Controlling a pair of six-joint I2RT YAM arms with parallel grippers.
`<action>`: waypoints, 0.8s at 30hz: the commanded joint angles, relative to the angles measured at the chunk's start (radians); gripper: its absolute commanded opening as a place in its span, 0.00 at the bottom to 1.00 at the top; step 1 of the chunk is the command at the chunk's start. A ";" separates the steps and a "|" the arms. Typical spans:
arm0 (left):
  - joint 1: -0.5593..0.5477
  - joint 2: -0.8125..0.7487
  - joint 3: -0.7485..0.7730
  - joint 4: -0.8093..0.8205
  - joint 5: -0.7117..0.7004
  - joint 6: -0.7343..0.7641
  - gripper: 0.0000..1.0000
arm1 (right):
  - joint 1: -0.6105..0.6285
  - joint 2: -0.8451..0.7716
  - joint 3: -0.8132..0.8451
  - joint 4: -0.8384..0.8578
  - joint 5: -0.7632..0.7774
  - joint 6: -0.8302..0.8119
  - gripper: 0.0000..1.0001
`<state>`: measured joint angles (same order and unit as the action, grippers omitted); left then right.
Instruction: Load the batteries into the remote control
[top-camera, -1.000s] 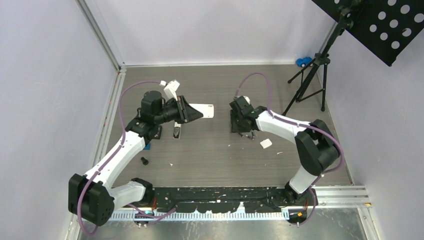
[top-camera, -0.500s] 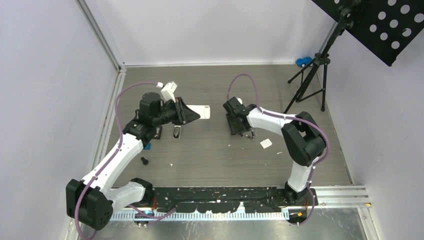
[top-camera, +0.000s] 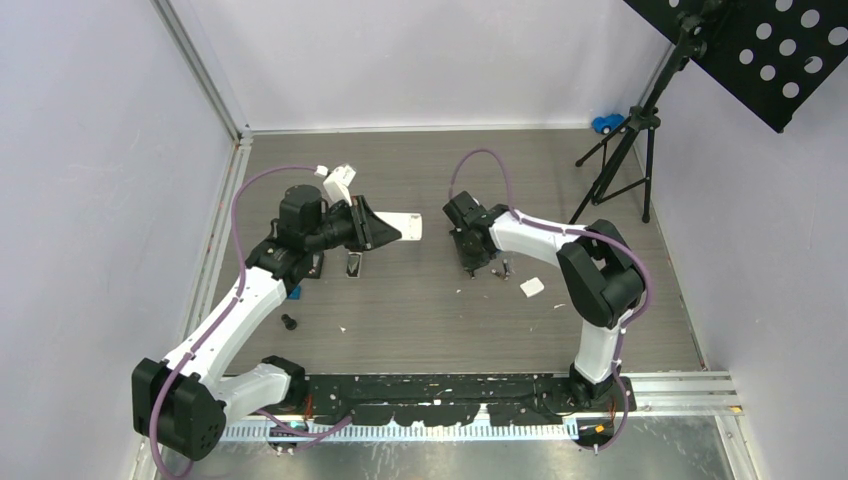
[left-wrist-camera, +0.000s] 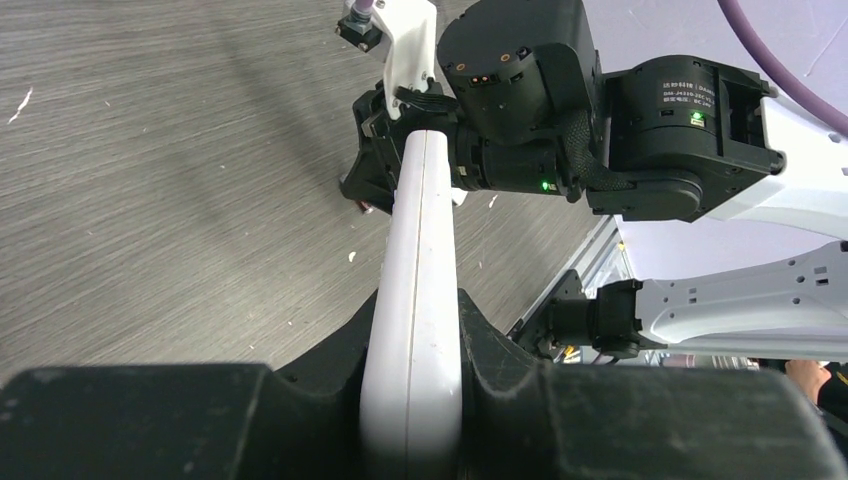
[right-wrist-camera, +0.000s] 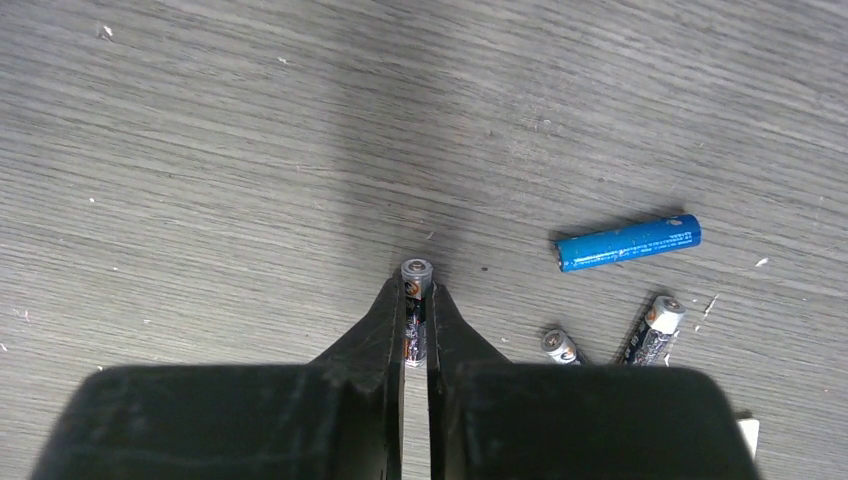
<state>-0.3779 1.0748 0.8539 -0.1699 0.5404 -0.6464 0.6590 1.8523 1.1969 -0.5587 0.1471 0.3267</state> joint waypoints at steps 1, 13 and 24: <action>-0.002 -0.026 0.038 0.067 0.029 -0.016 0.00 | -0.004 0.016 0.000 -0.029 0.006 0.011 0.06; -0.008 0.000 -0.092 0.585 0.088 -0.307 0.00 | 0.100 -0.486 -0.047 0.058 0.161 0.066 0.05; -0.046 0.030 -0.077 0.698 0.091 -0.386 0.00 | 0.225 -0.832 -0.040 0.285 0.074 0.105 0.05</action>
<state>-0.4072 1.0954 0.7547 0.3981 0.6041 -0.9825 0.8783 1.0489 1.1507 -0.4072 0.2634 0.3954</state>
